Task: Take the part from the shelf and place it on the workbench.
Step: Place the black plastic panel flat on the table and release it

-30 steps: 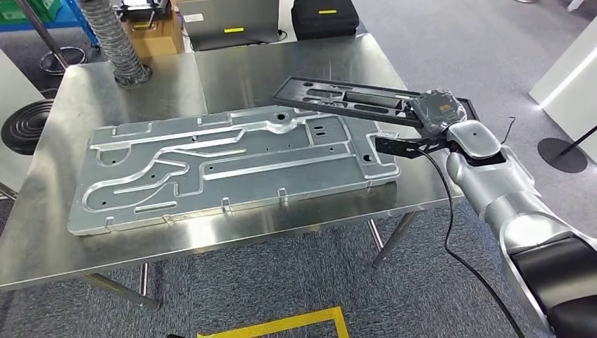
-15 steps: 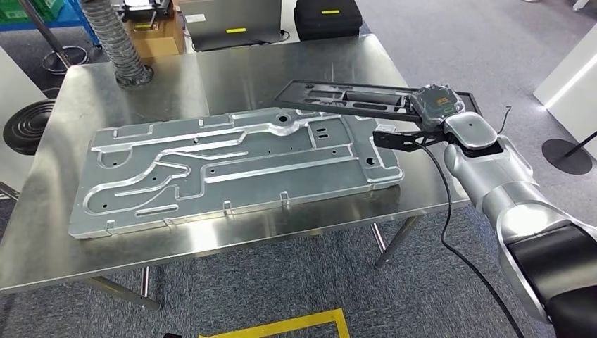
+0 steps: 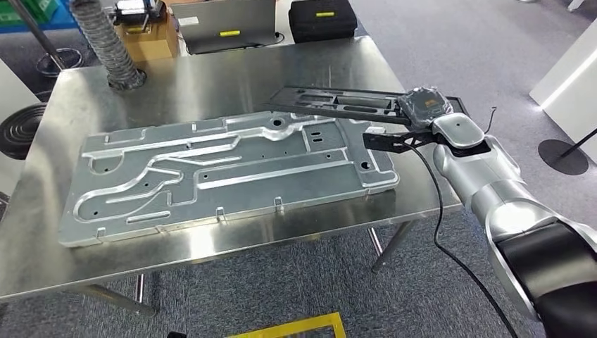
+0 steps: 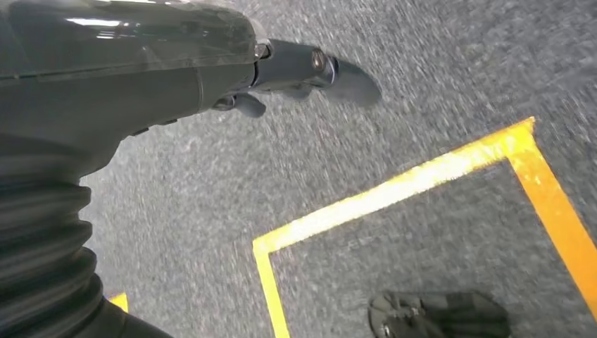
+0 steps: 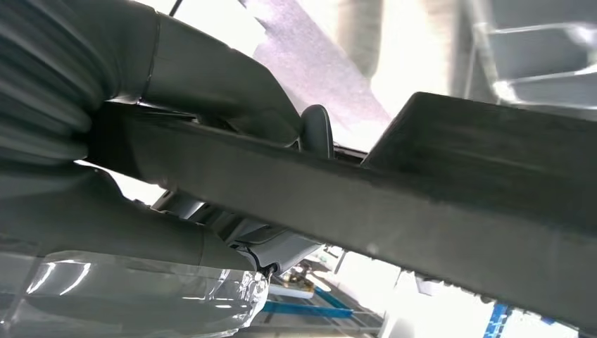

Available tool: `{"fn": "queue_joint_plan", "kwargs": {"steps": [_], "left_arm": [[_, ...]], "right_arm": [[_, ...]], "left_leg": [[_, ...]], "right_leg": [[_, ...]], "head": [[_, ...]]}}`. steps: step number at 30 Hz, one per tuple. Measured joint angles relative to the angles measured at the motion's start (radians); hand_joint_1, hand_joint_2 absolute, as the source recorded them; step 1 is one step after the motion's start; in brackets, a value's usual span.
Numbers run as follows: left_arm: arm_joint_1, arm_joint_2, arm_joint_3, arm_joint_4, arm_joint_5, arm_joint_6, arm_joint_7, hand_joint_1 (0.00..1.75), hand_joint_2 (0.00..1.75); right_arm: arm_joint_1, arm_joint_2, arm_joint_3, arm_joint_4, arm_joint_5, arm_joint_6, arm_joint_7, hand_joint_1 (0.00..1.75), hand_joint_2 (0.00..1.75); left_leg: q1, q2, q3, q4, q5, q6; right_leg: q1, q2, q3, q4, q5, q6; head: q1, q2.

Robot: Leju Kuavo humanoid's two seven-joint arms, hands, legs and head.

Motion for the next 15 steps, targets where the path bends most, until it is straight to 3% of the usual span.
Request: {"fn": "queue_joint_plan", "kwargs": {"steps": [2,4,7,8,9,10,12,13,15], "left_arm": [[0.001,0.0,0.0,0.0,0.0,0.0,0.0,0.0,1.75],[-0.001,0.001,0.0,0.0,0.0,0.0,0.0,0.0,1.75],[-0.001,0.001,-0.001,0.0,0.0,0.0,0.0,0.0,1.75],[0.0,0.001,-0.001,0.0,0.0,0.0,0.0,0.0,1.75],[0.001,0.001,-0.001,0.0,0.0,-0.001,-0.001,0.0,1.75],[0.001,0.001,-0.001,0.0,0.0,-0.001,-0.004,0.0,1.75],[0.001,0.0,-0.001,0.0,0.0,-0.004,-0.013,0.0,1.75],[0.001,0.0,-0.001,0.0,0.0,-0.005,-0.018,0.0,1.75],[0.0,-0.001,-0.002,0.0,-0.004,-0.005,-0.024,0.0,1.75]], "right_arm": [[0.001,0.003,0.0,0.002,0.0,0.0,0.002,1.75,1.75],[-0.002,0.005,0.0,0.004,-0.001,-0.001,0.003,1.75,1.75],[-0.002,0.005,0.0,0.009,-0.003,-0.001,0.003,1.75,1.75],[0.0,0.005,0.0,0.011,-0.004,-0.001,0.004,1.75,1.75],[0.002,0.005,0.0,0.013,-0.004,0.0,0.003,1.75,1.75],[0.003,0.005,0.0,0.015,-0.004,0.0,0.003,1.75,1.75],[0.002,0.005,0.0,0.016,-0.004,0.001,0.002,1.75,1.75],[0.001,0.005,0.0,0.016,-0.004,0.002,0.002,1.75,1.75],[0.0,0.006,0.0,0.017,-0.005,0.003,0.001,1.75,1.75]], "left_leg": [[0.002,-0.001,0.004,-0.007,0.0,0.01],[0.006,-0.002,0.012,-0.014,0.001,0.021],[0.007,-0.002,0.019,-0.016,-0.005,0.028],[0.006,-0.003,0.022,-0.016,-0.007,0.029],[0.006,-0.003,0.025,-0.015,-0.011,0.029],[0.006,-0.004,0.03,-0.015,-0.014,0.028],[0.005,-0.005,0.041,-0.015,-0.023,0.024],[0.004,-0.005,0.044,-0.015,-0.027,0.02],[0.003,-0.005,0.044,-0.016,-0.031,0.012]], "right_leg": [[-0.001,-0.001,0.001,0.002,-0.004,0.01],[-0.004,-0.002,-0.02,0.05,-0.032,0.022],[-0.009,-0.002,-0.122,0.237,-0.104,0.035],[-0.01,-0.002,-0.151,0.278,-0.107,0.036],[-0.011,-0.002,-0.162,0.282,-0.091,0.036],[-0.012,-0.002,-0.153,0.244,-0.055,0.034],[-0.011,-0.002,-0.096,0.105,0.029,0.024],[-0.007,-0.002,-0.071,0.046,0.053,0.018],[0.0,-0.003,-0.051,0.001,0.056,0.008]], "head": [[0.0,0.0],[0.0,0.0],[0.0,0.0],[0.0,0.0],[0.0,0.0],[0.0,0.0],[0.0,0.0],[0.0,0.0],[0.0,0.0]]}}
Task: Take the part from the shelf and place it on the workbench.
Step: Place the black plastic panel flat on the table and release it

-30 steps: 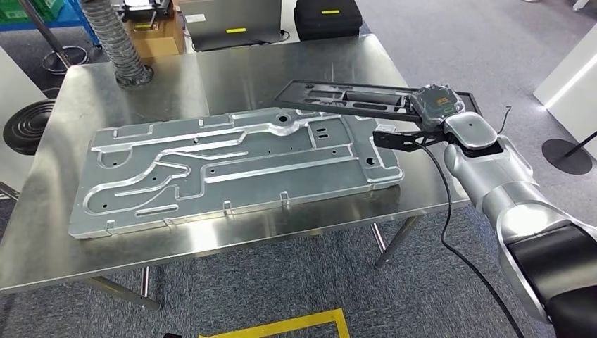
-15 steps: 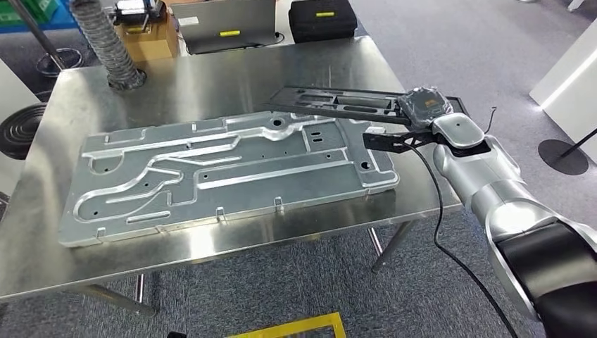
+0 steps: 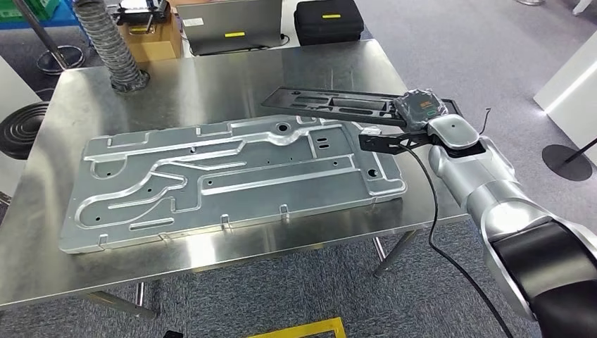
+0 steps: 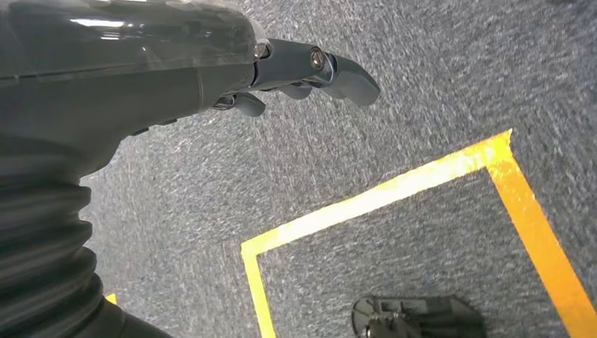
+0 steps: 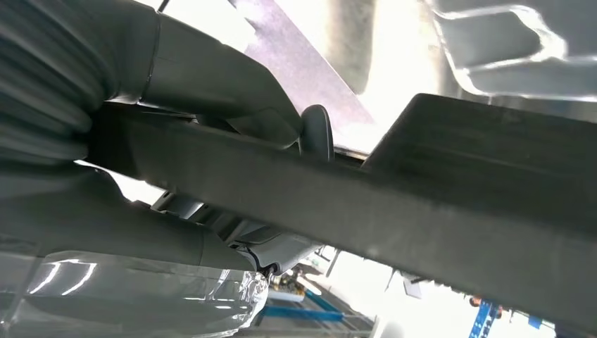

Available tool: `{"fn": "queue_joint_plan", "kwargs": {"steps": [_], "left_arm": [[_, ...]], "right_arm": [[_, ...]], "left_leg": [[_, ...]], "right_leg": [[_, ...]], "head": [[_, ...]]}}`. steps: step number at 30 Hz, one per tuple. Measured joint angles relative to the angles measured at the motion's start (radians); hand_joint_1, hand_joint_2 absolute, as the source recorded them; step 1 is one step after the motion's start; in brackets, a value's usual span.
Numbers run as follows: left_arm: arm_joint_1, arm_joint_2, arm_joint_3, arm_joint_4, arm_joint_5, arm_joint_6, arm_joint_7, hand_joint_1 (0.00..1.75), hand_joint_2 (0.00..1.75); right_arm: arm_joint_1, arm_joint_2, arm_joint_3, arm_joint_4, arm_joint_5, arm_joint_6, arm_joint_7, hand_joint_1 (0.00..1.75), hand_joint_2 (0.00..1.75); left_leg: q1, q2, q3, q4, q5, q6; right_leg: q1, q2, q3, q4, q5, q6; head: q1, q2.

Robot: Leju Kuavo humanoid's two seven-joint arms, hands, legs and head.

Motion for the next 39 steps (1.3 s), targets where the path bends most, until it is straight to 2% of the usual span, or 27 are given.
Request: {"fn": "queue_joint_plan", "kwargs": {"steps": [2,4,5,7,8,9,10,12,13,14,18,20,22,23,24,25,26,27,29,30,31,33,34,35,37,38,39], "left_arm": [[0.0,0.0,-0.001,0.0,-0.003,0.002,-0.002,0.0,1.75],[-0.001,0.001,-0.001,0.0,-0.004,0.002,-0.005,0.0,1.75],[-0.002,0.001,-0.001,0.0,-0.004,0.003,-0.007,0.0,1.75],[-0.001,0.001,-0.002,0.0,-0.005,0.003,-0.01,0.0,1.75],[0.0,0.002,-0.002,0.0,-0.005,0.003,-0.012,0.0,1.75],[0.001,0.002,-0.002,0.0,-0.005,0.003,-0.013,0.0,1.75],[0.001,0.002,-0.002,0.0,-0.006,0.003,-0.014,0.0,1.75],[0.001,0.003,-0.002,0.0,-0.007,0.003,-0.016,0.0,1.75],[0.001,0.003,-0.002,0.0,-0.01,0.005,-0.017,0.0,1.75],[0.001,0.003,-0.003,0.0,-0.012,0.007,-0.017,0.0,1.75],[0.004,0.003,-0.014,0.0,-0.026,0.02,-0.008,0.0,1.75],[0.002,0.003,-0.018,0.0,-0.022,0.025,-0.004,0.0,0.87],[0.002,0.003,-0.018,0.0,-0.013,0.024,-0.003,0.0,0.0],[0.003,0.003,-0.018,0.0,-0.008,0.022,-0.004,0.0,0.0],[0.004,0.003,-0.018,0.0,-0.006,0.021,-0.004,0.0,0.0],[0.004,0.003,-0.018,0.0,-0.004,0.02,-0.004,0.0,0.0],[0.004,0.003,-0.018,0.0,-0.002,0.02,-0.004,0.0,0.0],[0.003,0.003,-0.017,0.0,-0.002,0.02,-0.004,0.0,0.0],[0.003,0.003,-0.017,0.0,-0.002,0.02,-0.004,0.0,0.0],[0.003,0.003,-0.017,0.0,-0.001,0.019,-0.004,0.0,0.0],[0.003,0.003,-0.017,0.0,-0.001,0.018,-0.004,0.0,0.0],[0.004,0.003,-0.016,0.0,-0.001,0.017,-0.005,0.0,0.0],[0.003,0.003,-0.016,0.0,-0.001,0.017,-0.006,0.0,0.0],[0.003,0.004,-0.016,0.0,-0.001,0.017,-0.007,0.0,0.0],[0.004,0.005,-0.016,0.0,-0.001,0.017,-0.008,0.0,0.0],[0.005,0.005,-0.016,0.0,-0.001,0.017,-0.008,0.0,0.0],[0.006,0.006,-0.016,0.0,-0.001,0.017,-0.008,0.0,0.0]], "right_arm": [[0.001,0.0,0.0,0.0,0.0,0.002,-0.001,1.75,1.75],[0.001,0.001,0.0,0.0,0.0,0.003,-0.003,1.75,1.75],[0.001,0.001,0.0,0.0,-0.001,0.004,-0.004,1.75,1.75],[0.001,0.002,0.0,0.001,-0.003,0.006,-0.004,1.75,1.75],[0.002,0.003,0.0,0.001,-0.004,0.007,-0.005,1.75,1.75],[0.003,0.004,0.0,0.001,-0.004,0.008,-0.005,1.75,1.75],[0.003,0.006,0.0,0.001,-0.005,0.009,-0.005,1.75,1.75],[0.004,0.008,0.0,0.001,-0.006,0.01,-0.006,0.87,0.87],[0.003,0.009,0.0,0.001,-0.006,0.011,-0.006,0.44,0.44],[0.003,0.009,0.0,0.001,-0.006,0.012,-0.006,0.0,0.0],[0.001,0.009,-0.002,0.001,-0.004,0.019,-0.011,0.0,0.0],[-0.002,0.007,-0.005,0.001,-0.004,0.021,-0.013,0.0,0.0],[-0.005,0.006,-0.007,0.003,-0.002,0.025,-0.014,0.0,0.0],[-0.004,0.006,-0.008,0.004,-0.001,0.027,-0.015,0.0,0.0],[-0.004,0.006,-0.008,0.005,-0.001,0.028,-0.016,0.0,0.0],[-0.004,0.006,-0.008,0.006,-0.001,0.029,-0.016,0.0,0.0],[-0.006,0.006,-0.009,0.007,-0.001,0.029,-0.017,0.0,0.0],[-0.009,0.006,-0.009,0.007,-0.001,0.029,-0.017,0.0,0.0],[-0.017,0.006,-0.01,0.007,-0.002,0.03,-0.018,0.0,0.0],[-0.02,0.006,-0.011,0.007,-0.003,0.031,-0.019,0.0,0.0],[-0.022,0.006,-0.011,0.007,-0.005,0.031,-0.02,0.0,0.0],[-0.023,0.006,-0.014,0.007,-0.01,0.03,-0.022,0.0,0.0],[-0.023,0.006,-0.016,0.007,-0.012,0.029,-0.023,0.0,0.0],[-0.023,0.006,-0.02,0.007,-0.014,0.028,-0.025,0.0,0.0],[-0.022,0.005,-0.026,0.007,-0.016,0.027,-0.029,0.0,0.0],[-0.02,0.005,-0.03,0.007,-0.017,0.026,-0.033,0.0,0.0],[-0.017,0.004,-0.033,0.007,-0.02,0.025,-0.037,0.0,0.0]], "left_leg": [[0.0,0.001,0.002,-0.001,-0.005,-0.011],[-0.001,0.004,-0.01,0.033,-0.032,-0.02],[-0.001,0.005,-0.031,0.082,-0.059,-0.023],[0.0,0.006,-0.098,0.219,-0.117,-0.028],[0.001,0.006,-0.127,0.269,-0.129,-0.03],[0.001,0.006,-0.14,0.287,-0.122,-0.031],[0.001,0.006,-0.133,0.262,-0.094,-0.031],[0.002,0.007,-0.079,0.132,-0.017,-0.028],[0.001,0.006,-0.052,0.069,0.007,-0.024],[0.001,0.006,-0.035,0.031,0.019,-0.02],[0.0,0.005,-0.028,0.009,0.023,0.001],[0.004,0.005,-0.025,0.003,0.028,0.012],[0.003,0.005,-0.025,0.002,0.028,0.016],[0.003,0.005,-0.025,0.002,0.028,0.016],[0.003,0.005,-0.024,0.003,0.027,0.016],[0.003,0.005,-0.023,0.003,0.027,0.015],[0.003,0.005,-0.022,0.003,0.026,0.014],[0.003,0.005,-0.02,0.003,0.025,0.013],[0.0,0.004,-0.02,0.004,0.023,0.006],[0.0,0.004,-0.02,0.004,0.022,0.001],[-0.001,0.004,-0.02,0.003,0.022,-0.004],[0.0,0.005,-0.02,0.005,0.017,-0.015],[0.0,0.005,-0.026,0.021,0.005,-0.02],[-0.001,0.006,-0.041,0.057,-0.018,-0.024],[0.001,0.007,-0.097,0.182,-0.082,-0.029],[0.002,0.007,-0.126,0.244,-0.105,-0.031],[0.002,0.007,-0.144,0.279,-0.111,-0.033]], "right_leg": [[-0.001,-0.001,0.004,-0.01,-0.004,-0.009],[-0.007,-0.003,0.016,-0.022,-0.004,-0.019],[-0.009,-0.004,0.021,-0.026,-0.004,-0.023],[-0.007,-0.005,0.026,-0.026,-0.008,-0.03],[-0.007,-0.004,0.027,-0.025,-0.01,-0.031],[-0.007,-0.003,0.027,-0.023,-0.012,-0.031],[-0.007,-0.002,0.029,-0.019,-0.015,-0.029],[-0.007,0.001,0.031,-0.011,-0.023,-0.024],[-0.005,0.002,0.031,-0.005,-0.027,-0.02],[-0.003,0.003,0.029,-0.001,-0.029,-0.016],[-0.003,0.003,0.021,0.007,-0.034,0.003],[-0.007,0.001,-0.006,0.07,-0.074,0.014],[-0.009,0.001,-0.067,0.203,-0.135,0.022],[-0.011,0.001,-0.095,0.26,-0.153,0.025],[-0.012,0.001,-0.11,0.287,-0.154,0.026],[-0.013,0.001,-0.104,0.273,-0.136,0.025],[-0.013,0.001,-0.079,0.219,-0.103,0.023],[-0.013,0.001,-0.042,0.143,-0.067,0.018],[-0.008,0.0,0.016,0.025,-0.028,0.009],[-0.004,0.001,0.028,-0.001,-0.026,0.004],[0.0,0.001,0.03,-0.004,-0.028,0.001],[-0.003,0.001,0.033,-0.011,-0.025,-0.01],[-0.005,0.0,0.036,-0.017,-0.023,-0.016],[-0.008,-0.001,0.04,-0.022,-0.021,-0.021],[-0.009,-0.003,0.043,-0.024,-0.021,-0.026],[-0.009,-0.003,0.043,-0.023,-0.021,-0.027],[-0.008,-0.003,0.043,-0.021,-0.022,-0.028]], "head": [[0.0,0.0],[0.0,0.0],[0.0,0.0],[0.0,0.0],[0.0,0.0],[0.0,0.0],[0.0,0.0],[0.0,0.0],[0.0,0.0],[0.0,0.0],[0.0,0.0],[0.0,0.0],[0.0,0.0],[0.0,0.0],[0.0,0.0],[0.0,0.0],[0.0,0.0],[0.0,0.0],[0.0,0.0],[0.0,0.0],[0.0,0.0],[0.0,0.0],[0.0,0.0],[0.0,0.0],[0.0,0.0],[0.0,0.0],[0.0,0.0]]}}
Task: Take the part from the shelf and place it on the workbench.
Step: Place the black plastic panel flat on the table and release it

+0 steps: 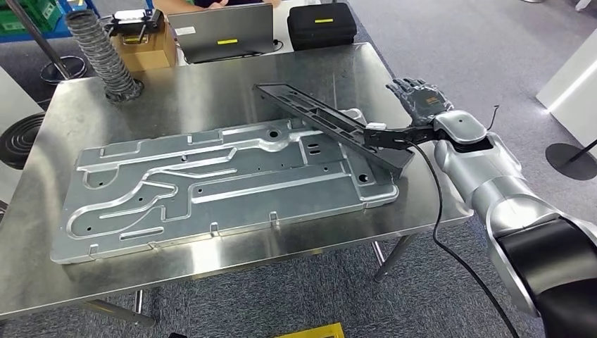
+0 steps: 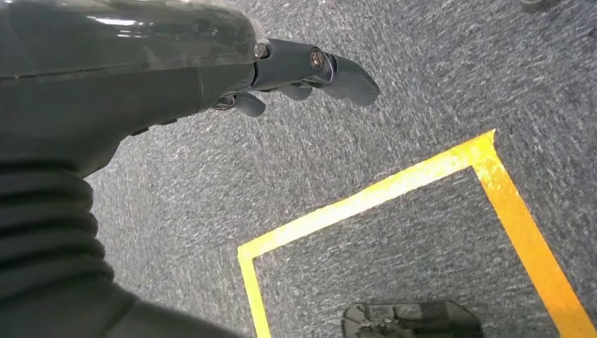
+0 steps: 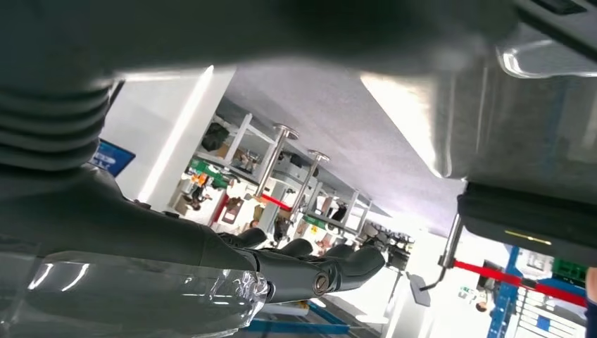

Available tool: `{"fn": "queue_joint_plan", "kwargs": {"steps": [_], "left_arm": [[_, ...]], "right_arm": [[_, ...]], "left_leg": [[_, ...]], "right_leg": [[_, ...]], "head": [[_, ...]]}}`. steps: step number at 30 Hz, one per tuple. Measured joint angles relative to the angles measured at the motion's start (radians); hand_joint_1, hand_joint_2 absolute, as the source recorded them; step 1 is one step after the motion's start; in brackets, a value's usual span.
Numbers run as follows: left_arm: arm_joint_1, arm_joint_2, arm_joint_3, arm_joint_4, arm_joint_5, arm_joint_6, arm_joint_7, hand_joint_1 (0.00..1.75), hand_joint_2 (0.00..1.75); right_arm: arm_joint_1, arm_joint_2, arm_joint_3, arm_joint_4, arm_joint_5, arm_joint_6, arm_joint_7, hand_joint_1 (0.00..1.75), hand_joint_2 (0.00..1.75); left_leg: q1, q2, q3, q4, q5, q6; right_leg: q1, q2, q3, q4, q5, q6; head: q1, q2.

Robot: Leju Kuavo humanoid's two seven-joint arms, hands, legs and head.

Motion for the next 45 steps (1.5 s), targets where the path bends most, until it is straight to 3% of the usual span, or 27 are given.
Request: {"fn": "queue_joint_plan", "kwargs": {"steps": [1,2,3,5,6,10,12,14,15,16,17,19,21,23,26,29,30,31,32,34,36,39,41,42,45], "left_arm": [[0.001,0.0,0.0,0.0,0.0,0.0,0.0,0.0,0.0],[0.001,0.001,0.0,0.0,0.0,0.0,0.0,0.0,0.0],[0.001,0.001,0.0,0.0,0.0,0.0,0.0,0.0,0.0],[-0.001,0.002,0.0,0.0,0.002,0.0,0.0,0.0,0.0],[-0.001,0.002,0.0,0.0,0.004,-0.001,0.0,0.0,0.0],[0.001,0.002,0.004,0.0,0.01,-0.001,-0.003,0.0,0.0],[0.001,0.002,0.008,0.0,0.013,-0.002,-0.008,0.0,0.0],[0.005,0.002,0.012,0.0,0.017,-0.003,-0.012,0.0,0.0],[0.007,0.002,0.014,0.0,0.017,-0.004,-0.012,0.0,0.0],[0.008,0.002,0.016,0.0,0.018,-0.005,-0.012,0.0,0.0],[0.009,0.002,0.017,0.0,0.019,-0.006,-0.012,0.0,0.0],[0.008,0.001,0.019,0.0,0.02,-0.01,-0.012,0.0,0.0],[0.007,0.0,0.02,0.0,0.022,-0.014,-0.012,0.0,0.0],[0.007,-0.001,0.02,0.0,0.025,-0.017,-0.012,0.0,0.0],[0.005,-0.001,0.021,0.0,0.027,-0.02,-0.012,0.0,0.0],[0.005,-0.001,0.023,0.0,0.027,-0.021,-0.012,0.0,0.0],[0.005,-0.001,0.023,0.0,0.027,-0.021,-0.012,0.0,0.0],[0.006,0.0,0.024,0.0,0.027,-0.022,-0.011,0.0,0.0],[0.007,0.0,0.024,0.0,0.027,-0.022,-0.011,0.0,0.0],[0.006,0.0,0.025,0.0,0.028,-0.024,-0.011,0.0,0.0],[0.006,0.001,0.025,0.0,0.031,-0.027,-0.011,0.0,0.0],[0.007,0.001,0.029,0.0,0.038,-0.029,-0.012,0.0,0.0],[0.008,0.001,0.034,0.0,0.04,-0.029,-0.015,0.0,0.0],[0.008,0.001,0.036,0.0,0.041,-0.029,-0.017,0.0,0.0],[0.008,0.001,0.041,0.0,0.041,-0.03,-0.018,0.0,0.0]], "right_arm": [[0.002,-0.001,-0.004,0.0,-0.004,-0.002,-0.005,0.0,0.0],[0.003,-0.002,-0.009,0.0,-0.008,-0.006,-0.011,0.0,0.0],[0.004,-0.003,-0.014,-0.001,-0.012,-0.01,-0.017,0.0,0.0],[0.004,-0.008,-0.025,-0.002,-0.024,-0.019,-0.032,0.0,0.0],[0.005,-0.012,-0.031,-0.004,-0.031,-0.024,-0.04,0.0,0.0],[0.017,-0.031,-0.057,-0.021,-0.052,-0.037,-0.067,0.0,0.0],[0.021,-0.046,-0.069,-0.029,-0.057,-0.037,-0.069,0.0,0.0],[0.029,-0.061,-0.079,-0.035,-0.06,-0.036,-0.069,0.0,0.0],[0.035,-0.068,-0.084,-0.037,-0.06,-0.035,-0.07,0.0,0.0],[0.042,-0.075,-0.088,-0.04,-0.061,-0.035,-0.07,0.0,0.0],[0.046,-0.082,-0.092,-0.044,-0.062,-0.035,-0.07,0.0,0.0],[0.048,-0.096,-0.101,-0.053,-0.064,-0.035,-0.072,0.0,0.0],[0.046,-0.104,-0.107,-0.061,-0.065,-0.035,-0.072,0.0,0.0],[0.047,-0.106,-0.109,-0.065,-0.065,-0.034,-0.072,0.0,0.0],[0.05,-0.108,-0.113,-0.072,-0.065,-0.033,-0.068,0.0,0.0],[0.057,-0.108,-0.117,-0.076,-0.065,-0.033,-0.067,0.0,0.0],[0.062,-0.109,-0.117,-0.076,-0.065,-0.033,-0.066,0.0,0.0],[0.068,-0.11,-0.118,-0.076,-0.065,-0.033,-0.066,0.0,0.0],[0.073,-0.111,-0.118,-0.076,-0.066,-0.034,-0.066,0.0,0.0],[0.078,-0.115,-0.12,-0.076,-0.066,-0.035,-0.066,0.0,0.0],[0.08,-0.121,-0.123,-0.077,-0.068,-0.036,-0.067,0.0,0.0],[0.082,-0.132,-0.126,-0.078,-0.07,-0.037,-0.069,0.0,0.0],[0.083,-0.14,-0.128,-0.078,-0.072,-0.037,-0.07,0.0,0.0],[0.084,-0.144,-0.13,-0.078,-0.073,-0.037,-0.07,0.0,0.0],[0.091,-0.149,-0.134,-0.077,-0.077,-0.039,-0.069,0.0,0.0]], "left_leg": [[0.0,0.0,-0.001,-0.002,0.014,-0.001],[0.001,0.0,0.017,-0.041,0.045,-0.001],[0.001,0.0,0.048,-0.109,0.083,0.001],[0.0,0.0,0.104,-0.228,0.126,0.009],[-0.001,0.0,0.118,-0.257,0.131,0.013],[-0.002,-0.001,0.12,-0.271,0.136,0.037],[0.0,-0.001,0.12,-0.274,0.139,0.047],[0.0,-0.002,0.119,-0.274,0.139,0.05],[-0.001,-0.002,0.119,-0.274,0.139,0.05],[-0.001,-0.002,0.119,-0.274,0.139,0.051],[-0.002,-0.002,0.12,-0.274,0.139,0.05],[-0.003,-0.003,0.121,-0.274,0.138,0.049],[-0.006,-0.002,0.12,-0.273,0.137,0.043],[-0.006,-0.001,0.12,-0.274,0.137,0.034],[-0.007,0.0,0.11,-0.248,0.113,0.019],[-0.004,0.0,0.038,-0.074,0.018,0.009],[-0.003,0.0,0.014,-0.017,-0.003,0.006],[-0.002,0.001,0.004,0.008,-0.005,0.004],[-0.001,0.001,0.012,-0.006,0.012,0.003],[0.002,0.001,0.075,-0.132,0.076,0.004],[0.002,0.001,0.129,-0.242,0.113,0.011],[-0.002,-0.001,0.134,-0.264,0.122,0.027],[-0.001,0.0,0.129,-0.27,0.134,0.042],[0.001,0.001,0.125,-0.273,0.14,0.049],[-0.001,0.001,0.105,-0.273,0.155,0.055]], "right_leg": [[0.0,0.001,0.0,0.002,-0.001,0.0],[0.0,0.002,0.0,0.005,-0.003,0.001],[0.0,0.003,0.0,0.008,-0.006,0.004],[0.003,0.006,-0.003,0.017,-0.011,0.013],[0.004,0.006,-0.005,0.02,-0.012,0.018],[0.001,0.005,-0.011,0.033,-0.021,0.04],[-0.002,0.003,-0.047,0.115,-0.071,0.051],[-0.003,0.003,-0.113,0.254,-0.134,0.058],[-0.003,0.003,-0.137,0.302,-0.146,0.059],[-0.004,0.003,-0.144,0.314,-0.14,0.059],[-0.004,0.003,-0.13,0.283,-0.115,0.057],[-0.002,0.003,-0.062,0.139,-0.047,0.046],[0.005,0.002,-0.011,0.033,-0.013,0.034],[0.011,0.001,-0.004,0.016,-0.011,0.026],[0.003,0.0,0.002,0.002,-0.003,0.012],[0.001,-0.002,0.005,-0.003,0.0,0.004],[0.001,-0.003,0.004,-0.001,0.0,0.004],[0.001,-0.003,0.004,0.0,0.0,0.004],[0.0,-0.003,0.004,0.002,-0.001,0.004],[-0.001,-0.002,0.003,0.009,-0.003,0.008],[0.002,0.0,-0.003,0.019,-0.005,0.017],[0.003,0.0,-0.011,0.022,0.001,0.035],[-0.001,0.0,-0.02,0.042,-0.022,0.045],[-0.004,0.0,-0.034,0.079,-0.054,0.051],[-0.007,0.0,-0.1,0.268,-0.166,0.062]], "head": [[0.0,0.0],[0.0,0.0],[0.0,0.0],[0.0,0.0],[0.0,0.0],[0.0,0.0],[0.0,0.0],[0.0,0.0],[0.0,0.0],[0.0,0.0],[0.0,0.0],[0.0,0.0],[0.0,0.0],[0.0,0.0],[0.0,0.0],[0.0,0.0],[0.0,0.0],[0.0,0.0],[0.0,0.0],[0.0,0.0],[0.0,0.0],[0.0,0.0],[0.0,0.0],[0.0,0.0],[0.0,0.0]]}}
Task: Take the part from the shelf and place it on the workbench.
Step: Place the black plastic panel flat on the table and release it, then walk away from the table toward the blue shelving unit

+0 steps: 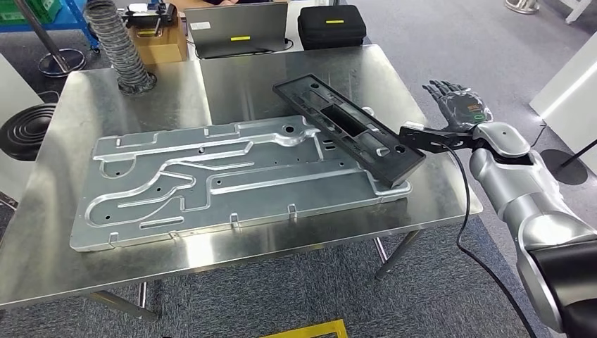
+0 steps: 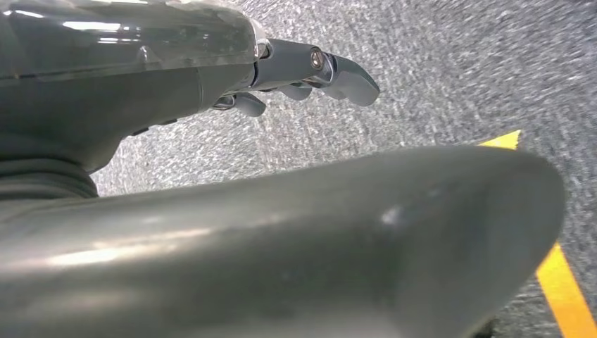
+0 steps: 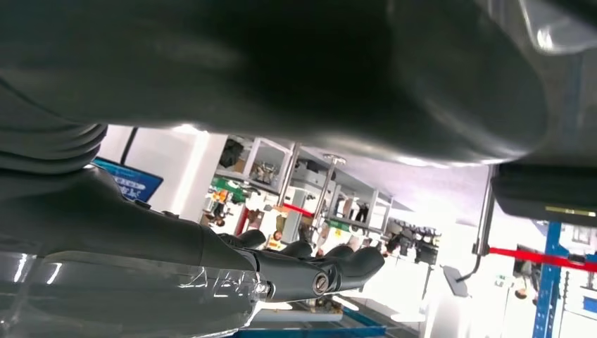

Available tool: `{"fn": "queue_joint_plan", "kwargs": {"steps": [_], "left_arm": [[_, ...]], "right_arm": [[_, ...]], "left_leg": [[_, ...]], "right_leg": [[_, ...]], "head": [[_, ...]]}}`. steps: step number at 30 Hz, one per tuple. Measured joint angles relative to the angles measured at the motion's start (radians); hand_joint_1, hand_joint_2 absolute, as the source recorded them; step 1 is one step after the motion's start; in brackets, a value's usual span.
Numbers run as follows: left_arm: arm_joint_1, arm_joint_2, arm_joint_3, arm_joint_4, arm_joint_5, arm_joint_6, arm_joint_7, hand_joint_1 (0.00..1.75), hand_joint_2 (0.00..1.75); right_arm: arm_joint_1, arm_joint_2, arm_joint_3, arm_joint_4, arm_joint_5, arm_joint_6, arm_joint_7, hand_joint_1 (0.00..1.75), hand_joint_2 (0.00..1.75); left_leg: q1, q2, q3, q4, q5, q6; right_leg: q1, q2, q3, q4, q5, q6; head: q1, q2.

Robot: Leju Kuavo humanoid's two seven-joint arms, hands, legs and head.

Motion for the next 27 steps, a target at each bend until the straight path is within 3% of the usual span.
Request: {"fn": "queue_joint_plan", "kwargs": {"steps": [1,2,3,6,8,10,11,13,15,16,17,18,20,22,23,25,26,27], "left_arm": [[0.0,0.0,0.001,0.0,0.0,0.0,0.0,0.0,0.0],[0.0,0.0,0.002,0.0,0.001,0.0,0.0,0.0,0.0],[0.0,0.0,0.003,0.0,0.003,0.001,0.0,0.0,0.0],[-0.001,-0.001,0.004,0.0,0.009,0.003,-0.001,0.0,0.0],[0.0,-0.002,0.006,0.0,0.011,0.006,-0.002,0.0,0.0],[0.001,-0.002,0.008,0.0,0.013,0.008,-0.003,0.0,0.0],[0.003,-0.002,0.009,0.0,0.014,0.01,-0.002,0.0,0.0],[0.003,-0.001,0.01,0.0,0.017,0.012,-0.002,0.0,0.0],[0.003,-0.001,0.011,0.0,0.018,0.014,0.0,0.0,0.0],[0.003,-0.001,0.011,0.0,0.018,0.015,0.0,0.0,0.0],[0.003,-0.001,0.012,0.0,0.018,0.015,0.001,0.0,0.0],[0.003,-0.001,0.013,0.0,0.018,0.016,0.001,0.0,0.0],[0.001,-0.001,0.015,0.0,0.019,0.017,0.001,0.0,0.0],[-0.001,-0.001,0.018,0.0,0.019,0.019,0.0,0.0,0.0],[-0.001,-0.001,0.019,0.0,0.019,0.02,0.0,0.0,0.0],[0.0,-0.001,0.022,0.0,0.019,0.021,0.0,0.0,0.0],[-0.001,-0.001,0.024,0.0,0.019,0.021,0.0,0.0,0.0],[-0.002,-0.001,0.025,0.0,0.019,0.021,0.0,0.0,0.0]], "right_arm": [[0.003,0.0,0.0,0.001,0.0,0.0,0.0,0.0,0.0],[0.006,0.0,0.0,0.002,0.0,-0.001,0.0,0.0,0.0],[0.007,0.0,-0.001,0.002,0.0,-0.001,0.0,0.0,0.0],[-0.002,0.0,-0.003,0.002,0.0,0.0,0.0,0.0,0.0],[-0.009,0.0,-0.005,0.003,0.0,0.0,0.0,0.0,0.0],[-0.011,0.001,-0.008,0.004,-0.001,-0.001,-0.001,0.0,0.0],[-0.012,0.003,-0.008,0.005,-0.001,-0.003,-0.001,0.0,0.0],[-0.013,0.006,-0.008,0.007,-0.001,-0.006,-0.001,0.0,0.0],[-0.012,0.008,-0.009,0.01,-0.001,-0.009,-0.001,0.0,0.0],[-0.012,0.009,-0.009,0.012,-0.001,-0.01,-0.001,0.0,0.0],[-0.011,0.01,-0.009,0.014,-0.001,-0.01,-0.001,0.0,0.0],[-0.011,0.011,-0.009,0.016,-0.001,-0.01,-0.001,0.0,0.0],[-0.011,0.012,-0.01,0.019,-0.001,-0.01,0.0,0.0,0.0],[-0.011,0.011,-0.014,0.02,-0.001,-0.009,0.004,0.0,0.0],[-0.012,0.012,-0.015,0.02,-0.001,-0.009,0.006,0.0,0.0],[-0.012,0.011,-0.017,0.024,-0.003,-0.009,0.011,0.0,0.0],[-0.013,0.01,-0.018,0.027,-0.004,-0.009,0.013,0.0,0.0],[-0.013,0.008,-0.02,0.029,-0.005,-0.01,0.014,0.0,0.0]], "left_leg": [[0.0,0.0,-0.008,0.0,0.006,0.0],[-0.001,0.0,-0.015,0.001,0.011,-0.001],[-0.001,0.0,-0.021,0.001,0.017,-0.002],[-0.002,-0.002,-0.033,0.0,0.033,-0.013],[-0.002,-0.002,-0.037,-0.004,0.046,-0.024],[-0.002,-0.004,-0.041,-0.008,0.055,-0.036],[-0.002,-0.004,-0.049,0.001,0.041,-0.041],[-0.002,-0.004,-0.076,0.078,-0.04,-0.049],[-0.002,-0.002,-0.108,0.211,-0.133,-0.055],[-0.001,-0.002,-0.114,0.261,-0.151,-0.057],[-0.001,-0.002,-0.104,0.282,-0.146,-0.057],[-0.001,-0.002,-0.077,0.266,-0.123,-0.057],[-0.002,-0.002,0.02,0.144,-0.085,-0.053],[-0.004,-0.003,0.096,0.027,-0.09,-0.043],[-0.007,-0.004,0.109,0.001,-0.097,-0.037],[-0.008,-0.003,0.102,-0.006,-0.086,-0.023],[-0.007,-0.001,0.096,-0.008,-0.076,-0.014],[-0.006,0.0,0.086,-0.011,-0.064,-0.006]], "right_leg": [[0.0,0.0,-0.007,0.035,-0.012,0.001],[0.0,0.0,0.005,0.032,-0.005,0.001],[0.0,0.0,0.038,-0.013,0.017,-0.001],[0.006,0.001,0.166,-0.218,0.078,-0.015],[0.015,0.002,0.185,-0.262,0.087,-0.024],[0.014,0.0,0.177,-0.269,0.104,-0.036],[0.011,-0.002,0.171,-0.275,0.114,-0.044],[0.006,-0.005,0.153,-0.285,0.139,-0.056],[0.007,-0.006,0.127,-0.285,0.16,-0.06],[0.008,-0.006,0.114,-0.283,0.169,-0.06],[0.008,-0.006,0.1,-0.28,0.178,-0.058],[0.008,-0.006,0.086,-0.276,0.186,-0.056],[0.008,-0.006,0.061,-0.264,0.198,-0.049],[0.01,-0.007,0.046,-0.253,0.209,-0.039],[0.011,-0.007,0.042,-0.251,0.216,-0.033],[0.009,-0.007,0.038,-0.252,0.229,-0.02],[0.007,-0.005,0.032,-0.246,0.219,-0.014],[0.005,-0.004,0.023,-0.224,0.19,-0.009]], "head": [[0.0,0.0],[0.0,0.0],[0.0,0.0],[0.0,0.0],[0.0,0.0],[0.0,0.0],[0.0,0.0],[0.0,0.0],[0.0,0.0],[0.0,0.0],[0.0,0.0],[0.0,0.0],[0.0,0.0],[0.0,0.0],[0.0,0.0],[0.0,0.0],[0.0,0.0],[0.0,0.0]]}}
